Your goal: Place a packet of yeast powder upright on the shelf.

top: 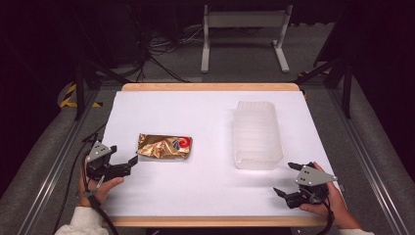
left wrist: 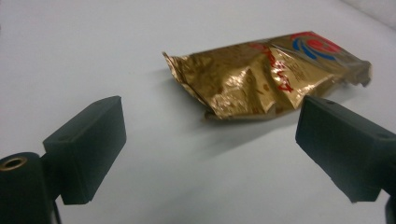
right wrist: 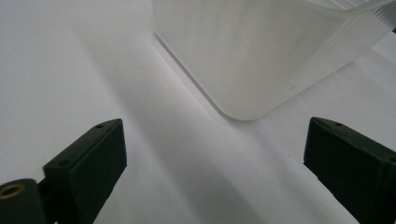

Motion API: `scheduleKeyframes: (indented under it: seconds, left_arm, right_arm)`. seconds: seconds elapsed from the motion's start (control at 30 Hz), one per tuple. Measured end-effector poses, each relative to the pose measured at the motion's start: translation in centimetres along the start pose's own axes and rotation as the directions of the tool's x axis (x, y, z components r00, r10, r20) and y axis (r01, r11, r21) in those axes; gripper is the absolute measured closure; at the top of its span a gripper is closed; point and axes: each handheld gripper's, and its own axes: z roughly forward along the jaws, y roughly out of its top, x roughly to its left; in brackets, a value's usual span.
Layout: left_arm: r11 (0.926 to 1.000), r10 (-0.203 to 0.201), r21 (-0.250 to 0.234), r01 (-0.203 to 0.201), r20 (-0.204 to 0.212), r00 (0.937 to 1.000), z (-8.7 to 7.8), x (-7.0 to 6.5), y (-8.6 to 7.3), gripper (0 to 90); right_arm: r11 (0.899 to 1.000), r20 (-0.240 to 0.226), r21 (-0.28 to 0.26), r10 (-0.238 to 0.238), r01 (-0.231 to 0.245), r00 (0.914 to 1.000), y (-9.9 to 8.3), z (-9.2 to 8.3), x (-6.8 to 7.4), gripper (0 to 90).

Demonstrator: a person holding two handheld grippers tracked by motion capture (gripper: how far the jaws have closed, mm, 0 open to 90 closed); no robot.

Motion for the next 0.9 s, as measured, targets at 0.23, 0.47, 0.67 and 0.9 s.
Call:
scheduleKeyframes:
  seconds: [0.23,0.47,0.67,0.9]
  left_arm:
    - [0.9953,0.075,0.060,-0.076,0.013,0.9971,0.7,-0.4,-1.1,7.1]
    - [0.9952,0.073,0.063,-0.075,0.031,0.9968,1.2,-0.7,-0.8,7.2]
    - [0.9951,0.072,0.063,-0.077,0.081,0.9942,2.3,-0.9,-0.4,7.9]
    - [0.9918,0.101,0.068,-0.108,0.108,0.9891,3.0,-1.4,0.1,8.7]
  right_arm:
    - [1.000,0.017,-0.014,-0.006,0.006,0.9998,0.0,-0.2,-0.1,6.5]
    - [1.000,0.023,-0.026,-0.003,0.004,0.9997,0.0,-0.4,-0.2,6.5]
    - [1.000,0.022,-0.023,-0.007,0.008,0.9997,0.0,-0.3,-0.1,6.5]
    - [1.000,0.022,-0.022,-0.009,0.009,0.9997,0.0,-0.3,-0.1,6.5]
